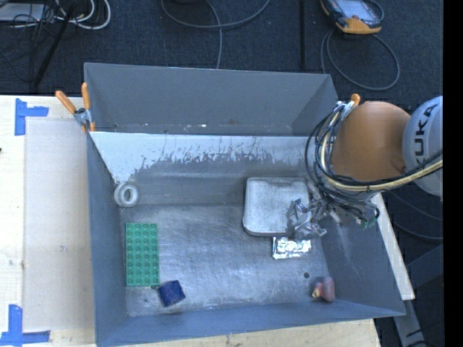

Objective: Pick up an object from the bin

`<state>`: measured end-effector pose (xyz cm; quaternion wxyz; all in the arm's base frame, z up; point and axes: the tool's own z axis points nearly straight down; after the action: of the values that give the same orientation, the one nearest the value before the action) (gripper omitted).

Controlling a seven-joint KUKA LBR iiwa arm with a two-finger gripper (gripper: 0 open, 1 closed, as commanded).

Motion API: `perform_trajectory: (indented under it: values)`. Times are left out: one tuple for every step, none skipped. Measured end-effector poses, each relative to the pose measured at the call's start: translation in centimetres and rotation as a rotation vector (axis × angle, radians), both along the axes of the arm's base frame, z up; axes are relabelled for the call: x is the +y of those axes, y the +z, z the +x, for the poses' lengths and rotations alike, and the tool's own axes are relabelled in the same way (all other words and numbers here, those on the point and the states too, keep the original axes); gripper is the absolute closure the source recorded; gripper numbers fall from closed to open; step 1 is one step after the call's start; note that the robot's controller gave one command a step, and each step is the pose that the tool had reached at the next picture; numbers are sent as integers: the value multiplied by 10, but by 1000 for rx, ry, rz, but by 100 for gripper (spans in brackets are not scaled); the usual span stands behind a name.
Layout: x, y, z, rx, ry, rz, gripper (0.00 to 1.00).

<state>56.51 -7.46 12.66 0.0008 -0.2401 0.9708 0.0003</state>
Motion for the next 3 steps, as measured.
perform_trajectory:
  values:
    - [0,-1,0,1,2,0,0]
    - [-3,-53,15,2,370,2,0]
    - [-6,-52,16,0,367,-4,100]
